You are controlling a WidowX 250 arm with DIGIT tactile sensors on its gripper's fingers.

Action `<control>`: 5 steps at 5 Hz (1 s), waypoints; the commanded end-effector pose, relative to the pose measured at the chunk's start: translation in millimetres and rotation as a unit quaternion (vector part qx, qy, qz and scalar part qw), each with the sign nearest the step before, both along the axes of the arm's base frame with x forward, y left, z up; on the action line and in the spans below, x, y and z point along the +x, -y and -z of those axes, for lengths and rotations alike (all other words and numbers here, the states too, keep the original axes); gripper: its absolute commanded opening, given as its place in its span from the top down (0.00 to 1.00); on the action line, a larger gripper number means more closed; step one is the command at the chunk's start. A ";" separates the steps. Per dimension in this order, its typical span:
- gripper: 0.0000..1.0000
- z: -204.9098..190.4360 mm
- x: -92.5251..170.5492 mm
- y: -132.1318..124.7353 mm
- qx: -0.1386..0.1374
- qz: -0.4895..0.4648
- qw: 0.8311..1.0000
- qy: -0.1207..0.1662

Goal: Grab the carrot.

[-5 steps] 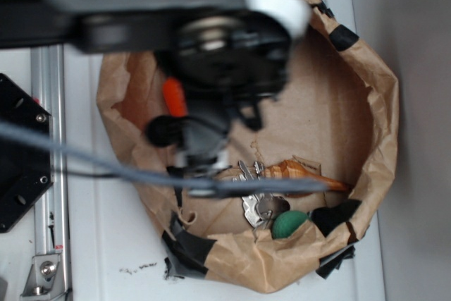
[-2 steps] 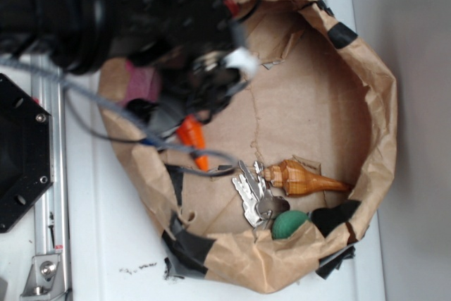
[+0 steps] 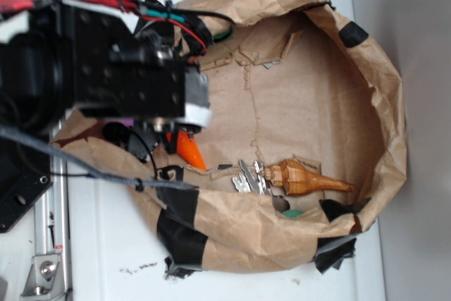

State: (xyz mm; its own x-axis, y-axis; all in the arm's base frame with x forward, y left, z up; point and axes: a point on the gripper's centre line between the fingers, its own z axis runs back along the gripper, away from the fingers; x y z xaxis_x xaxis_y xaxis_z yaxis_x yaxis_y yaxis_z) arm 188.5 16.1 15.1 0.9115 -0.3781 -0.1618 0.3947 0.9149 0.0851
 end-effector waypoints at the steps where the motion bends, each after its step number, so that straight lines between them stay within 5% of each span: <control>1: 1.00 -11.2 64.4 26.8 -0.008 -0.044 0.998 0.033; 3: 1.00 -75.7 90.7 26.3 -0.041 -0.070 0.994 0.077; 5: 1.00 -154.3 64.4 9.9 -0.096 -0.165 0.972 0.141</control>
State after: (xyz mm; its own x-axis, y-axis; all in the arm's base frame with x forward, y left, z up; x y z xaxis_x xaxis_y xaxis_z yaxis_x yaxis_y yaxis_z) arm 255.2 0.7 158.8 0.9915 -0.0767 0.1048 0.0811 0.9960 -0.0383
